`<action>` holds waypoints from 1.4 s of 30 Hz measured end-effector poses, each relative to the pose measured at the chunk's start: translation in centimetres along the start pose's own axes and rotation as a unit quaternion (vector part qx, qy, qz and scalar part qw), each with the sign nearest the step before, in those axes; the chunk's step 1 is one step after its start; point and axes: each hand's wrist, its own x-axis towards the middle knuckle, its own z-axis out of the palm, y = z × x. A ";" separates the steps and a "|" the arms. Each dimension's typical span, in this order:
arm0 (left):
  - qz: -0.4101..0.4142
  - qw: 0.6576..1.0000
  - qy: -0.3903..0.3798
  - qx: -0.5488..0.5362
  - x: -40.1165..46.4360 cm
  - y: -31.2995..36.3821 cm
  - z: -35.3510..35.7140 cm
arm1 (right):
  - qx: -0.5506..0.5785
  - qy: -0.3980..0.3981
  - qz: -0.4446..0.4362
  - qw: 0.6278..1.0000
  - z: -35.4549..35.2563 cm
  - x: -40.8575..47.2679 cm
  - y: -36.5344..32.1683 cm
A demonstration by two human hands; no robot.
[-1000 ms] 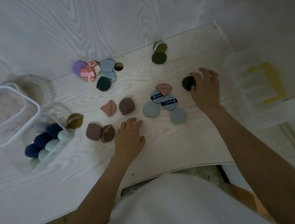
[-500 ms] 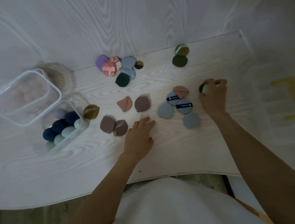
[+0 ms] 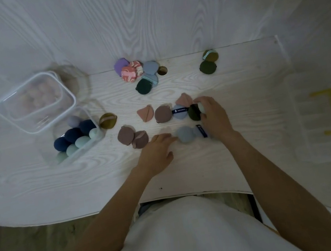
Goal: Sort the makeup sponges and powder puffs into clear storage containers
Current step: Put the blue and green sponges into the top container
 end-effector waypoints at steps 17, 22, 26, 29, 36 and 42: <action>-0.298 0.923 0.244 0.028 -14.9 -19.6 -9.7 | 0.251 -0.185 -0.006 0.950 12.2 -0.8 -24.3; -0.224 0.939 0.245 0.088 -14.2 -21.3 -10.4 | 0.167 -0.100 -0.036 0.980 16.1 1.9 -29.7; -0.205 0.951 0.224 0.062 -13.5 -22.3 -10.5 | 0.066 -0.095 -0.139 0.984 18.8 2.9 -30.8; -0.180 0.953 0.237 0.052 -13.4 -23.1 -9.8 | -0.005 -0.133 -0.180 0.975 19.7 3.3 -30.7; -0.157 0.947 0.276 0.047 -13.0 -23.8 -9.0 | -0.230 -0.139 -0.301 0.915 20.2 4.0 -30.5; -0.159 0.950 0.268 0.036 -13.1 -23.9 -8.6 | -0.357 -0.166 -0.314 0.864 21.7 5.7 -31.8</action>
